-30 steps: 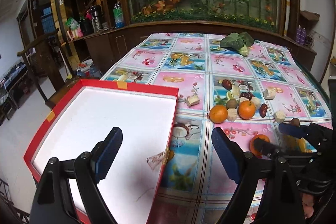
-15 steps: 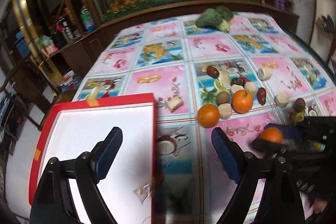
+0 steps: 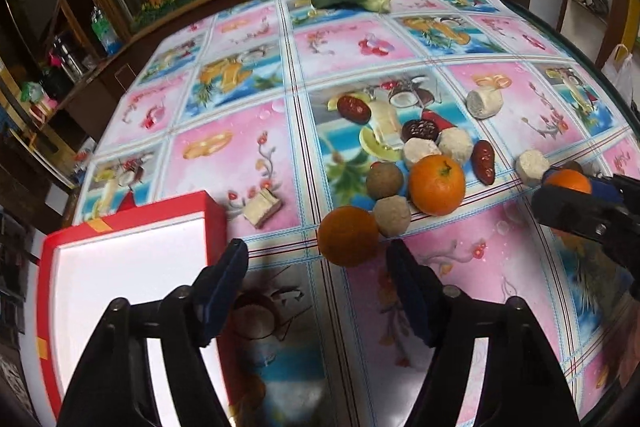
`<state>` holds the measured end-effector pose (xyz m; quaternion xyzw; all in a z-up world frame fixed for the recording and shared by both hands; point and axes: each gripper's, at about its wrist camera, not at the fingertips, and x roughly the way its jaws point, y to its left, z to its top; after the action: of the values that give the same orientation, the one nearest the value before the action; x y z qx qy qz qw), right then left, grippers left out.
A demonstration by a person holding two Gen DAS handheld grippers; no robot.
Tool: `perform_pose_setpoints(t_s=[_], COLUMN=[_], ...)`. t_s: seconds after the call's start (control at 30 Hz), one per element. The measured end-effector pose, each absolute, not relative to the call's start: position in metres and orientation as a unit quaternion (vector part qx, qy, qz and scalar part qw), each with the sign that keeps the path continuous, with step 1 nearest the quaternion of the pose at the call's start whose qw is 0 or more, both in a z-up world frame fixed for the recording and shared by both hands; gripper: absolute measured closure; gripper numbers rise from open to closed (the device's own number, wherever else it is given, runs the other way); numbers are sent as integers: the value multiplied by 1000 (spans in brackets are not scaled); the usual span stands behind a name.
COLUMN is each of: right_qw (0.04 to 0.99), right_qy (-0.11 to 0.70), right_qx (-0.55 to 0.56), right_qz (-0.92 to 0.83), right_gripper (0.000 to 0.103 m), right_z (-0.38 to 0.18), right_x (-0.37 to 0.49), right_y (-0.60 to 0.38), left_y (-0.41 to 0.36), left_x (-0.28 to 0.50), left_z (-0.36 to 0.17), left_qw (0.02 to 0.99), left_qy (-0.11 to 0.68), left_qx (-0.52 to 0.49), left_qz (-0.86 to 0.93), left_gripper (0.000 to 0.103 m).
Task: Organize fruits
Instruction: 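Grasp a second orange with the left gripper while the right gripper holds its orange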
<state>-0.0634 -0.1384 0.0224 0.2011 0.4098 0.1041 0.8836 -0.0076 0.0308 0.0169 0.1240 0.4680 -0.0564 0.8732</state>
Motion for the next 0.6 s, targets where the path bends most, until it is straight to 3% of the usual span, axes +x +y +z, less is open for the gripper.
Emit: perform_pose_setpoints(t_s=[0.07,0.27,0.43,0.6], right_qw=[884,884,884,889], right_qy=[410,411,414,409], right_qx=[199,200,195,189], right_qz=[104,98,92,86], right_gripper=[67,67,67,67], right_z=[22,21,17,18], right_x=[-65,-66,-64,-65], right_y=[-139,-140,-141,-142], left_y=[32,33,31,29], left_x=[-4,4,5,-2], left_z=[13,11,10,11], left_qw=[870,869,868,872], left_qy=[476,478,479,475], left_qx=[116,93,73,68], left_qz=[-63,-82,-107,-95], left_gripper=[44,50,71,73])
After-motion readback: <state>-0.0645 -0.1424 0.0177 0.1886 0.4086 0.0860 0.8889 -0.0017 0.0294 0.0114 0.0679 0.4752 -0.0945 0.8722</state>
